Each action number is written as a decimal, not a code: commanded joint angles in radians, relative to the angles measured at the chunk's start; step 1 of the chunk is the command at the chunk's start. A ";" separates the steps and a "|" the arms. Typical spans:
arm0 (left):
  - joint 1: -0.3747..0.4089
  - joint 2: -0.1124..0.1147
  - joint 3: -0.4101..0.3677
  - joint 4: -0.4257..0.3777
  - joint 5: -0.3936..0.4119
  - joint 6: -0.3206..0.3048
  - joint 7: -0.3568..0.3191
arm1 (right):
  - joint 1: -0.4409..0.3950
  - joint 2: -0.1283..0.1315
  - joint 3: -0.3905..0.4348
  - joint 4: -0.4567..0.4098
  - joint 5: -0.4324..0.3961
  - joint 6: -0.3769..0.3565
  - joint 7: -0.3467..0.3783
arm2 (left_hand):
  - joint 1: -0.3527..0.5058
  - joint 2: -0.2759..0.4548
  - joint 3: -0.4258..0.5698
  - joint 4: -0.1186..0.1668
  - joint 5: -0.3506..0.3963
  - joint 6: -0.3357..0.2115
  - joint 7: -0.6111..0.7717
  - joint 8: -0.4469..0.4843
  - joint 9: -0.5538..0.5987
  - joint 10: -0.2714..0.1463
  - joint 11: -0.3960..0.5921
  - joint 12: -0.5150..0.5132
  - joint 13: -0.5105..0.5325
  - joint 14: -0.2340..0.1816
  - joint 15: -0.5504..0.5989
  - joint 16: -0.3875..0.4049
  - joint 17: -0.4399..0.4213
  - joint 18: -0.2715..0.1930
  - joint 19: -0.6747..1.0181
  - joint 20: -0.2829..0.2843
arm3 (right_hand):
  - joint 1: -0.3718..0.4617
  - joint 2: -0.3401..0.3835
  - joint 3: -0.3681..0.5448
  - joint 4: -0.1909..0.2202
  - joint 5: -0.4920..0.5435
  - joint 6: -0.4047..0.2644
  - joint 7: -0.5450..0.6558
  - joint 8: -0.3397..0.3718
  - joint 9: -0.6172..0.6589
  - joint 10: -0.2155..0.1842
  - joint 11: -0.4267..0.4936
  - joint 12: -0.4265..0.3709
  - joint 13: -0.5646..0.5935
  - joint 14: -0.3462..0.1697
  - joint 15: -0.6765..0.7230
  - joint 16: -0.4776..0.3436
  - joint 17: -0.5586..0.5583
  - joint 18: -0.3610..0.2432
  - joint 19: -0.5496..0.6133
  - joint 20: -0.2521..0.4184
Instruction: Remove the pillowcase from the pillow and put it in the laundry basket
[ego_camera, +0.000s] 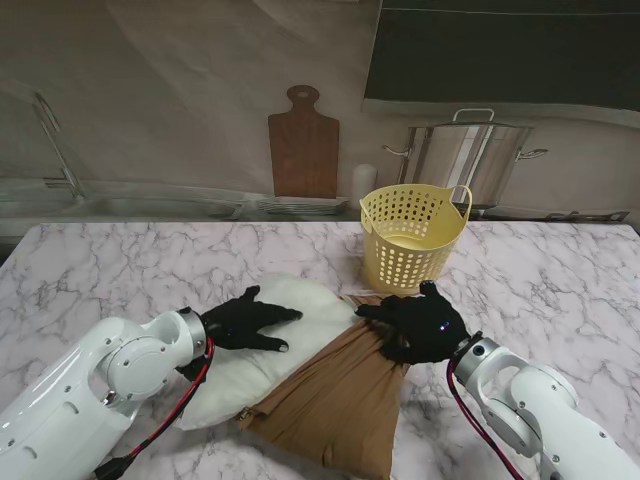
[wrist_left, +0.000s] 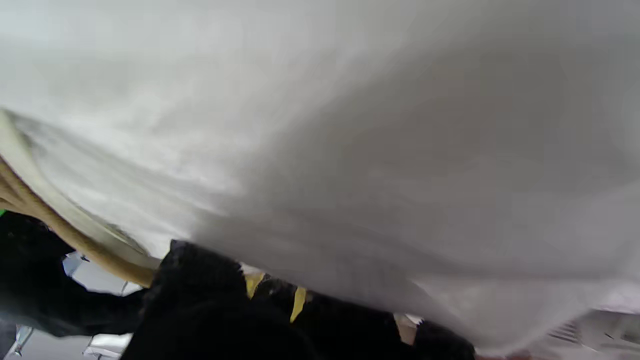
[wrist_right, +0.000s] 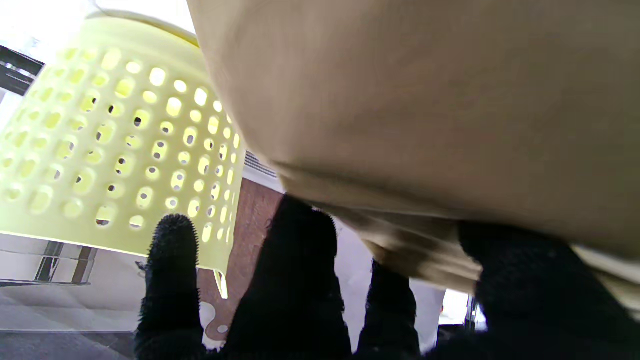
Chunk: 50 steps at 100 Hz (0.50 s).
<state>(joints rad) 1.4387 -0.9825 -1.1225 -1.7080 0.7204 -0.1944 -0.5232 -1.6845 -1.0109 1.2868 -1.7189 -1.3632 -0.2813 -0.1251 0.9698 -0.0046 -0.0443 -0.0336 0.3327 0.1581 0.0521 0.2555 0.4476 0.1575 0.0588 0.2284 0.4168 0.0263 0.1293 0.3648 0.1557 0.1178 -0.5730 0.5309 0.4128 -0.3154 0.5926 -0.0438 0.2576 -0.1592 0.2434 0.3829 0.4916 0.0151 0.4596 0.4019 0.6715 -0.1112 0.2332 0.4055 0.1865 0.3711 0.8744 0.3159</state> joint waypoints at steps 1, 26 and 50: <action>-0.040 -0.002 0.043 0.032 -0.007 0.011 -0.044 | -0.008 -0.004 -0.002 0.000 0.012 0.004 -0.042 | 0.041 -0.004 0.014 0.017 -0.001 -0.002 -0.003 0.014 0.010 0.016 0.006 0.009 0.056 0.178 0.070 0.046 -0.002 0.026 1.265 0.012 | -0.035 0.032 -0.076 -0.003 0.067 -0.007 0.086 0.083 -0.072 0.055 -0.010 -0.030 -0.056 0.160 -0.011 -0.039 -0.031 -0.009 -0.019 0.007; -0.211 -0.012 0.236 0.148 -0.145 0.150 -0.059 | -0.036 -0.007 -0.013 -0.056 0.021 -0.051 -0.075 | 0.078 0.008 0.021 0.019 -0.013 0.002 -0.009 0.013 0.004 0.018 0.005 0.009 0.054 0.179 0.070 0.049 -0.007 0.026 1.267 0.009 | 0.063 0.030 -0.068 0.011 0.244 -0.092 0.218 0.189 -0.061 0.033 -0.048 -0.079 -0.126 0.179 -0.065 -0.102 -0.066 -0.006 -0.060 -0.014; -0.295 -0.019 0.335 0.186 -0.184 0.214 -0.064 | -0.062 -0.012 -0.061 -0.103 0.047 -0.080 -0.109 | 0.083 0.015 0.017 0.019 -0.015 0.003 -0.009 0.012 0.002 0.018 0.005 0.009 0.055 0.181 0.070 0.051 -0.006 0.026 1.270 0.009 | 0.009 0.048 -0.086 0.006 0.145 0.058 0.113 0.146 0.048 -0.002 -0.033 -0.061 -0.079 0.179 -0.056 -0.101 -0.071 0.011 -0.069 -0.038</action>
<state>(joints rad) 1.1492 -0.9913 -0.8071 -1.5460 0.5436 0.0058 -0.5614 -1.7253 -1.0132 1.2428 -1.7926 -1.3287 -0.3521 -0.2353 0.9928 -0.0046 -0.0455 -0.0320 0.3326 0.1676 0.0520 0.2714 0.4494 0.1799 0.0772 0.2468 0.4172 0.0605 0.1610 0.4052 0.1554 0.1236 -0.5729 0.5311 0.4493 -0.2886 0.5134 -0.0438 0.4551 -0.1498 0.4072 0.5541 0.5210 0.0179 0.4373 0.3317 0.5820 0.0430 0.1975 0.3129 0.1352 0.3711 0.8266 0.2968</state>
